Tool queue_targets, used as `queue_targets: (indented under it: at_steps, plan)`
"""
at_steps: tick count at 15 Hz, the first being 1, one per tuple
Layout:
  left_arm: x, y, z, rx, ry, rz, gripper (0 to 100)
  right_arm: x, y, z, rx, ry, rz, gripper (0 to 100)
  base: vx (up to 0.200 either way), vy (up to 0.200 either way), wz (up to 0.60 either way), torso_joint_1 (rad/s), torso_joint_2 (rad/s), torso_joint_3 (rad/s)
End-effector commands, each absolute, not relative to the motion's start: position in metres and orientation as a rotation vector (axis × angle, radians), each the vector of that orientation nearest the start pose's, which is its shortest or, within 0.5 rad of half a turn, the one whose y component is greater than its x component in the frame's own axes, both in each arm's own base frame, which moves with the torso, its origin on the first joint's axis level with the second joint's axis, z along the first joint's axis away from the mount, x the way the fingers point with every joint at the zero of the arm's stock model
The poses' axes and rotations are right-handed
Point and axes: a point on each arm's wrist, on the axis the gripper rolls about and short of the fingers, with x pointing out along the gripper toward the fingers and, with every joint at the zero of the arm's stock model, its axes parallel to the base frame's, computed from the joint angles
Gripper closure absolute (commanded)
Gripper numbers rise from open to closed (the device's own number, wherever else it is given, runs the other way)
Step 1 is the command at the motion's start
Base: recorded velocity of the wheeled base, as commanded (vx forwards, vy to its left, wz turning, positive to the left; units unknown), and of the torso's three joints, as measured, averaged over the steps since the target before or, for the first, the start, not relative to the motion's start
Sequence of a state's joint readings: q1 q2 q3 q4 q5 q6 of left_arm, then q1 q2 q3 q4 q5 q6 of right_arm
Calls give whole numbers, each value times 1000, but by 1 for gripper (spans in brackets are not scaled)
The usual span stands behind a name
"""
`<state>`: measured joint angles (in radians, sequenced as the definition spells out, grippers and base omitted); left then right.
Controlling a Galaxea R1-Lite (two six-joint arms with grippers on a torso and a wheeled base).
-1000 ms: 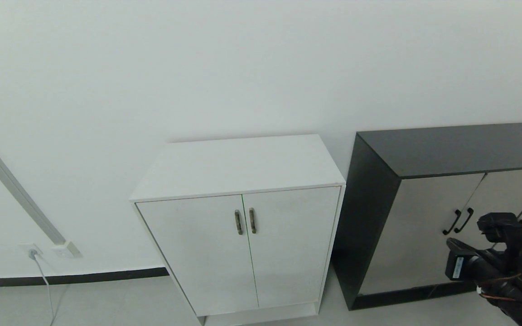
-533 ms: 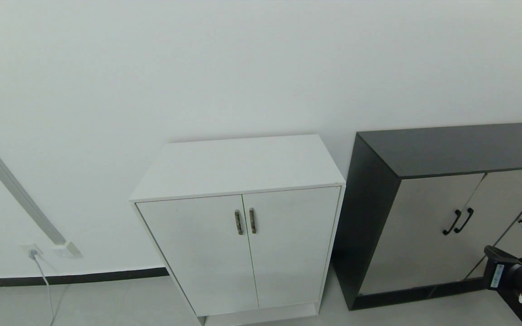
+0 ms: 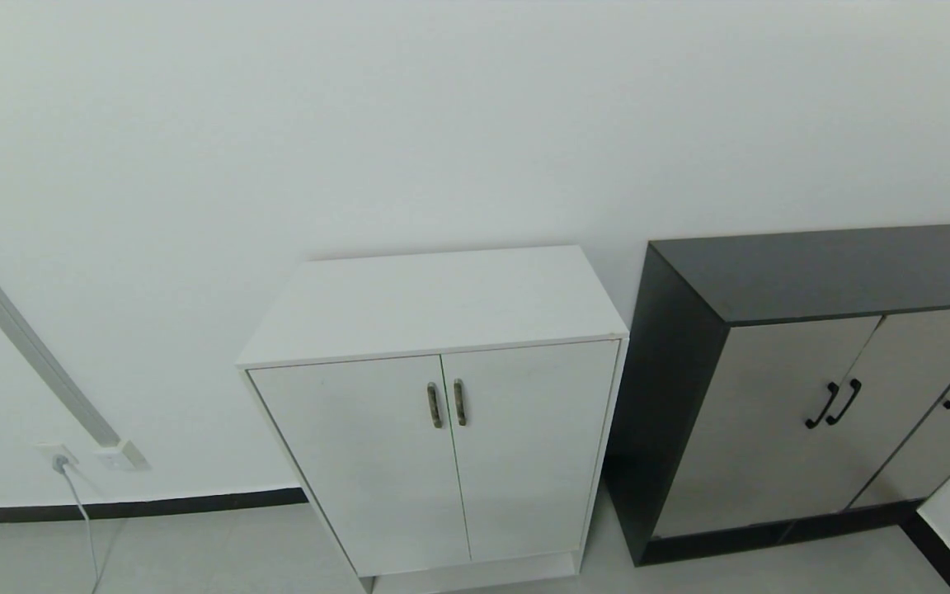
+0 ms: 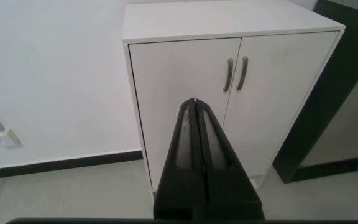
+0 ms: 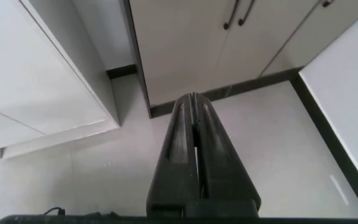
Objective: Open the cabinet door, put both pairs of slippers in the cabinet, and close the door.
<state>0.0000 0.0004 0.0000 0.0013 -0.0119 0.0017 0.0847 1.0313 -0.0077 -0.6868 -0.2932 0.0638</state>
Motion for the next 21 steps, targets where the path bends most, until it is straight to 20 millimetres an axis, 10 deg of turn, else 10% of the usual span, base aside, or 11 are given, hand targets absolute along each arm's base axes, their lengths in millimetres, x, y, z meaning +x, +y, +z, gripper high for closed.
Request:
queue_targets:
  at_steps: [1,12,21]
  plan:
    - [-23,0,75,2,2,-12,100,63,-1,123,20,220,-216,100,0,0,0,0,0,0]
    - [-23,0,75,0,2,-12,100,-11,-4,92,38,156,15,100,0,0,0,0,0,0]
    - [-23,0,75,3,2,-11,100,-17,-5,85,-11,119,26,100,0,0,0,0,0,0]
